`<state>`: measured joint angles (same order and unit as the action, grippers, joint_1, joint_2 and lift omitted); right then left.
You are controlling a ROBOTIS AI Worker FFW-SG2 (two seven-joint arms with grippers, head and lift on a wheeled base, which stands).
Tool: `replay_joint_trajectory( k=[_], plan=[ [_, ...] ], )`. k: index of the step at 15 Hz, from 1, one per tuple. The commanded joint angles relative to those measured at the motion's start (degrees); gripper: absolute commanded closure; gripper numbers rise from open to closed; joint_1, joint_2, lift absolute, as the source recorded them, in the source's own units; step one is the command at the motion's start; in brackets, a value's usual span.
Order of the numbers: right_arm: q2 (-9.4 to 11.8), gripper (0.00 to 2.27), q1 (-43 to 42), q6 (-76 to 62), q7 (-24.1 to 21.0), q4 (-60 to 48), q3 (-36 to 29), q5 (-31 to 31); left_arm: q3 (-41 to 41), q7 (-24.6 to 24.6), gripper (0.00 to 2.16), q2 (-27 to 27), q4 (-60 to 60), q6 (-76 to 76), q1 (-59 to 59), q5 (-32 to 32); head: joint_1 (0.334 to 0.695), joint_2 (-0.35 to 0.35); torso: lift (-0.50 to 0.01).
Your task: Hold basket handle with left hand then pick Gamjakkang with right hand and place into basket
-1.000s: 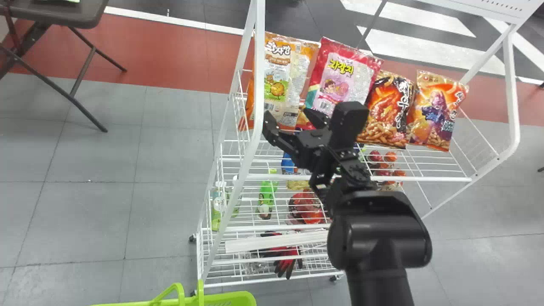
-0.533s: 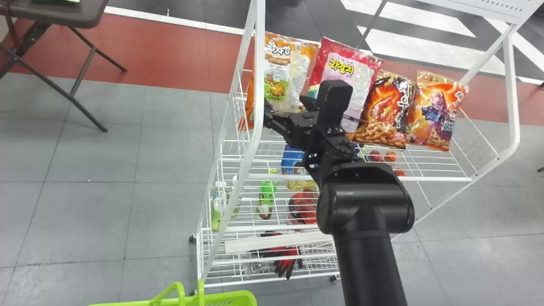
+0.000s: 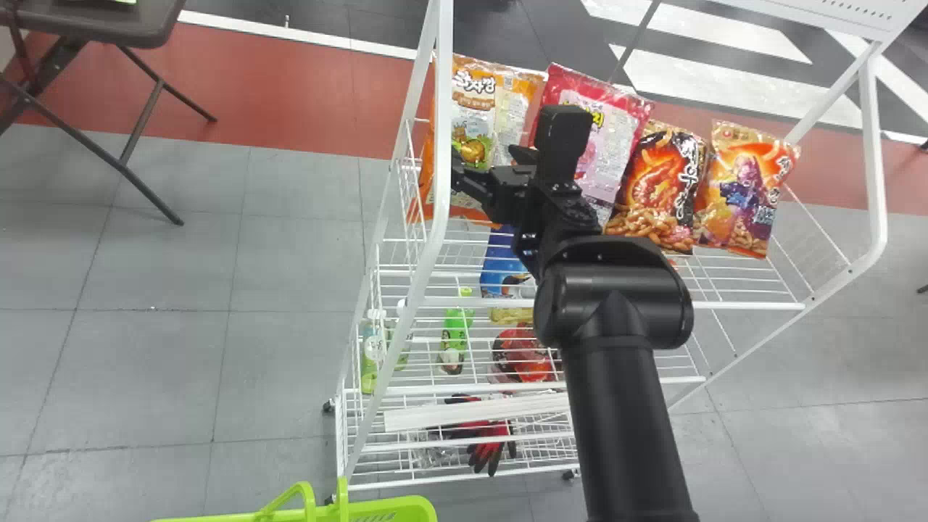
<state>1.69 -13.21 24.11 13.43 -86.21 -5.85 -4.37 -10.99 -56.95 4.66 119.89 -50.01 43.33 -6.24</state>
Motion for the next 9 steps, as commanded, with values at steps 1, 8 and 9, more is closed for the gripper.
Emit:
replay_joint_trajectory(
  k=[1,8,9],
  plan=[
    [0.07,0.15,-2.00,-0.07,0.02,3.59,-0.21,-0.12,0.00,0.00,2.15,0.00,-0.01,-0.05,0.00,0.00,0.695,-0.350,-0.018],
    [1.12,2.25,1.69,-7.45,3.88,1.48,0.58,-0.03,0.09,0.00,2.15,0.00,-0.09,-0.57,-0.09,0.09,0.695,-0.350,-0.018],
    [1.12,2.25,2.48,-7.63,3.27,0.16,0.84,0.06,0.09,0.00,2.15,0.00,-0.09,-0.57,-0.09,0.09,0.695,-0.350,-0.018]
  ],
)
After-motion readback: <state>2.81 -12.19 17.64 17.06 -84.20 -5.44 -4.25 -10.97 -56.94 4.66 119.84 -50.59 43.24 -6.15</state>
